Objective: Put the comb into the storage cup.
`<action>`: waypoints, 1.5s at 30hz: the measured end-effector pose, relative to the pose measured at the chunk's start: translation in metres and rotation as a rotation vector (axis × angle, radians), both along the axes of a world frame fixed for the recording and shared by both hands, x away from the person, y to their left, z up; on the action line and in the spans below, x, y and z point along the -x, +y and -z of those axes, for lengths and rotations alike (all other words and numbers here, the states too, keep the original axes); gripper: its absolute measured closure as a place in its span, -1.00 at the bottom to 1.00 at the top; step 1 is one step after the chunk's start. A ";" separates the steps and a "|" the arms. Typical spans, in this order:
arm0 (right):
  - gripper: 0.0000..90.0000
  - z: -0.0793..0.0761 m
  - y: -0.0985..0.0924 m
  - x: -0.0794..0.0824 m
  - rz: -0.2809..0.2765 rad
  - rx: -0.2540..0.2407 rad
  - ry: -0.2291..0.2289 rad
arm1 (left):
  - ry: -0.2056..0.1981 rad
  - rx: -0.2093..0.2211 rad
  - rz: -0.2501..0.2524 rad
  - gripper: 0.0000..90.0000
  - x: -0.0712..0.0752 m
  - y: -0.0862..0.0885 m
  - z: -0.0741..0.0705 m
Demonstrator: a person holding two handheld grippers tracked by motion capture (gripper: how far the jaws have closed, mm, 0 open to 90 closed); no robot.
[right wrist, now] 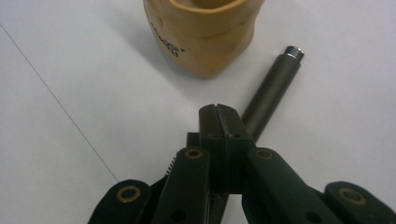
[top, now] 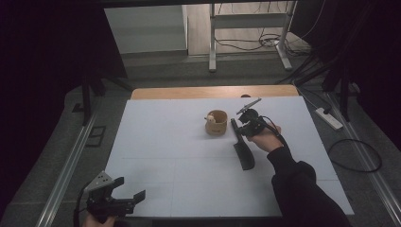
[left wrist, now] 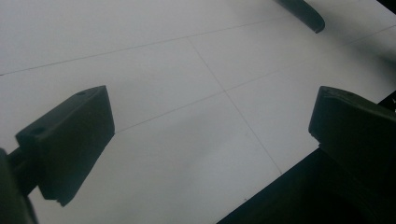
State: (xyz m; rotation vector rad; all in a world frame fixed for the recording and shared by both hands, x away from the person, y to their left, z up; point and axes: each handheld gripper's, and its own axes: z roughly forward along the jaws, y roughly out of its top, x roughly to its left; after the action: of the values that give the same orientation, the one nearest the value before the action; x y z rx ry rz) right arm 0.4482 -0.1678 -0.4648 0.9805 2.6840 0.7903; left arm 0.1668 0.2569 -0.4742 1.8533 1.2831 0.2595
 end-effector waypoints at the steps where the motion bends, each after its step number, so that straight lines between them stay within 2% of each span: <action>1: 0.99 0.001 0.001 -0.001 -0.005 0.001 0.008 | 0.000 0.000 0.000 -0.98 0.000 0.000 0.000; 9: 0.99 0.017 0.014 -0.011 -0.038 0.059 0.001 | 0.000 0.001 0.002 -0.98 0.000 0.000 0.000; 15: 0.99 0.031 0.018 -0.018 -0.040 0.084 0.012 | 0.002 0.002 0.003 -0.98 0.000 0.000 0.000; 24: 0.99 0.040 0.020 -0.023 -0.047 0.107 0.012 | 0.003 0.001 0.004 -0.98 0.000 0.000 0.000; 33: 0.99 0.039 0.011 -0.026 -0.022 0.120 0.004 | 0.003 0.001 0.003 -0.98 0.000 0.000 0.000; 45: 0.99 0.037 -0.013 -0.035 0.047 0.142 0.008 | 0.002 0.000 0.004 -0.98 0.000 0.000 0.000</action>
State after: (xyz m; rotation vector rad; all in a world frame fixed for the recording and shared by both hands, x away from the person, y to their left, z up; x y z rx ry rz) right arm 0.4829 -0.1806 -0.5014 1.0092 2.6703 0.5786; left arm 0.1672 0.2568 -0.4744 1.8565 1.2814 0.2557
